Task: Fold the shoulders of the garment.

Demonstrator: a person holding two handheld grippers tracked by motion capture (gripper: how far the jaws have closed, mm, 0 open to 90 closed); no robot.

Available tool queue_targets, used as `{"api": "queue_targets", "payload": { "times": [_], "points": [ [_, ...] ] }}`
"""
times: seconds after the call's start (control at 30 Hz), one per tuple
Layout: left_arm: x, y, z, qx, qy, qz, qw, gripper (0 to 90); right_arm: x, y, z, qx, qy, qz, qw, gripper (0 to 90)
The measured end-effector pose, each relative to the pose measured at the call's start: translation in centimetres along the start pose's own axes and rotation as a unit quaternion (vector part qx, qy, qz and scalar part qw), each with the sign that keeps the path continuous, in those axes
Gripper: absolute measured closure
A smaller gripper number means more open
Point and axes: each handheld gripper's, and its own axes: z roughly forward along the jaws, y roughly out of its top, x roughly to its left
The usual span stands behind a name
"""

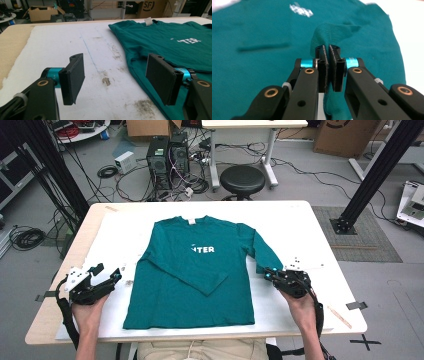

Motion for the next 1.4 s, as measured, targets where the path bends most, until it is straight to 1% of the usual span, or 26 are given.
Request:
{"api": "queue_targets", "payload": {
  "times": [0.07, 0.13, 0.3, 0.33, 0.37, 0.4, 0.53, 0.6, 0.63, 0.7, 0.77, 0.83, 0.9, 0.97, 1.07, 1.1, 1.23, 1.33, 1.4],
  "points": [
    [0.0, 0.0, 0.0, 0.0, -0.001, -0.001, 1.0, 31.3, 1.1, 1.0, 0.4, -0.003, 0.007, -0.01, 0.9999, 86.7],
    [0.0, 0.0, 0.1, 0.0, -0.002, -0.004, 1.0, 31.3, 2.2, 1.9, 1.1, -0.002, 0.017, -0.018, 0.9997, 86.8],
    [0.1, 0.1, 0.2, 0.008, -0.002, -0.007, 0.9999, 31.3, 5.3, 4.3, 3.7, 0.002, 0.042, -0.031, 0.9986, 86.7],
    [0.1, 0.1, 0.2, 0.009, -0.002, -0.007, 0.9999, 31.3, 6.0, 4.7, 4.2, -0.002, 0.045, -0.034, 0.9984, 86.7],
    [0.1, 0.1, 0.2, 0.01, -0.003, -0.006, 0.9999, 31.3, 6.6, 5.0, 4.8, 0.004, 0.05, -0.039, 0.998, 86.7],
    [0.1, 0.1, 0.2, 0.01, -0.003, -0.005, 0.9999, 31.4, 7.2, 5.4, 5.4, 0.007, 0.054, -0.045, 0.9975, 86.7],
    [0.2, 0.1, 0.2, 0.01, -0.006, -0.004, 0.9999, 31.3, 9.7, 6.2, 7.7, 0.017, 0.068, -0.053, 0.9961, 86.7],
    [0.2, 0.1, 0.2, 0.009, -0.006, -0.005, 0.9999, 31.3, 10.6, 6.4, 8.8, 0.021, 0.079, -0.046, 0.9956, 86.7],
    [0.2, 0.1, 0.2, 0.01, -0.006, -0.005, 0.9999, 31.4, 10.9, 6.5, 9.4, 0.02, 0.083, -0.046, 0.9953, 86.7],
    [0.1, 0.1, 0.2, 0.01, -0.007, -0.005, 0.9999, 31.3, 11.5, 6.7, 10.5, 0.022, 0.092, -0.038, 0.9948, 86.6],
    [0.1, 0.1, 0.3, 0.012, -0.006, -0.004, 0.9999, 31.3, 12.0, 6.9, 11.5, 0.025, 0.093, -0.036, 0.9946, 86.6],
    [0.1, 0.1, 0.3, 0.012, -0.007, -0.004, 0.9999, 31.3, 12.4, 7.0, 12.5, 0.031, 0.099, -0.029, 0.9942, 86.6],
    [0.1, 0.1, 0.3, 0.013, -0.007, -0.004, 0.9999, 31.3, 13.0, 7.0, 13.4, 0.039, 0.098, -0.038, 0.9937, 86.6],
    [0.1, 0.1, 0.3, 0.012, -0.006, -0.005, 0.9999, 31.3, 13.4, 7.0, 14.2, 0.043, 0.102, -0.039, 0.993, 86.6],
    [0.1, 0.1, 0.3, 0.012, -0.007, -0.005, 0.9999, 31.3, 14.1, 7.2, 15.2, 0.041, 0.109, -0.033, 0.9927, 86.5],
    [0.1, 0.1, 0.2, 0.012, -0.006, -0.004, 0.9999, 31.3, 14.3, 7.2, 15.5, 0.036, 0.114, -0.033, 0.9923, 86.5],
    [0.1, 0.1, 0.3, 0.013, -0.006, -0.003, 0.9999, 31.3, 14.8, 7.4, 16.3, 0.025, 0.123, -0.019, 0.9919, 86.3],
    [0.1, 0.1, 0.3, 0.014, -0.006, -0.003, 0.9999, 31.3, 15.0, 7.3, 17.0, 0.023, 0.127, -0.004, 0.9916, 86.2],
    [0.1, 0.1, 0.3, 0.014, -0.006, -0.002, 0.9999, 31.3, 15.3, 7.3, 17.3, 0.026, 0.13, -0.004, 0.9912, 86.2]
  ]
}}
